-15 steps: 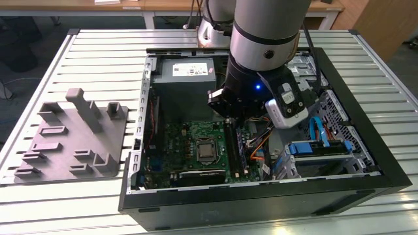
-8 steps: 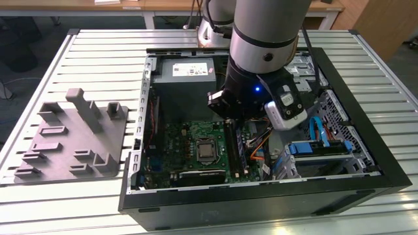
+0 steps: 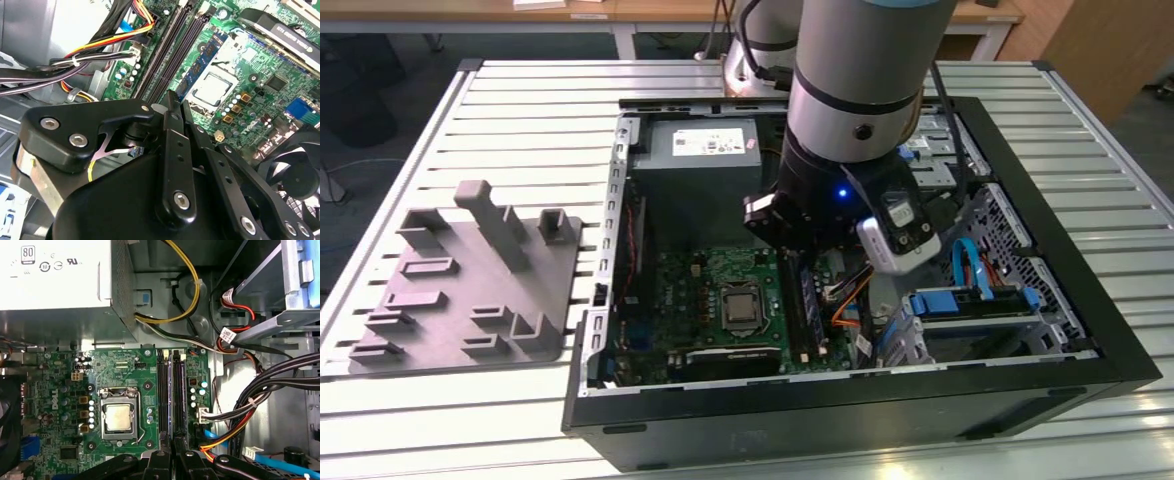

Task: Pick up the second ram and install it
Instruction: 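Insert the second ram into the second slot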

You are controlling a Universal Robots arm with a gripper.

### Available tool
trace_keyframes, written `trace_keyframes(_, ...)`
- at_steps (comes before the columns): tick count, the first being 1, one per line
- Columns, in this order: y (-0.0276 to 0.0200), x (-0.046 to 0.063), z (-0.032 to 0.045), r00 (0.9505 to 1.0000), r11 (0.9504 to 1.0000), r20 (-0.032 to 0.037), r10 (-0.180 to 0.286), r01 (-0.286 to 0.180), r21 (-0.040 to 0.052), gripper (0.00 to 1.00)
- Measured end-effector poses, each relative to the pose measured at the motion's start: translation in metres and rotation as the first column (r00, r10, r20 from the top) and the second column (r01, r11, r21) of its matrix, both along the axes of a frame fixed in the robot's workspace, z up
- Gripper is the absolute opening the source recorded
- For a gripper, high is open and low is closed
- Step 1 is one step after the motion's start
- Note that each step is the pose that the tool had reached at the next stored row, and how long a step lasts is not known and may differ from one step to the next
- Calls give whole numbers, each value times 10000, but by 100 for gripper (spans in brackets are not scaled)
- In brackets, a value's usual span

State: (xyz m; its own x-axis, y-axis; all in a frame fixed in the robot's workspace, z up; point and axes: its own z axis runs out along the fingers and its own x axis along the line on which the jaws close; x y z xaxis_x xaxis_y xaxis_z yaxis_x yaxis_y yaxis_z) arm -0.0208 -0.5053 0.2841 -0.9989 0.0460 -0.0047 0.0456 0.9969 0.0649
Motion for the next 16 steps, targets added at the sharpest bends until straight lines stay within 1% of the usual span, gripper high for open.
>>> trace_keyframes(16,0,0,-41,10000,10000,0,0,0,2,14)
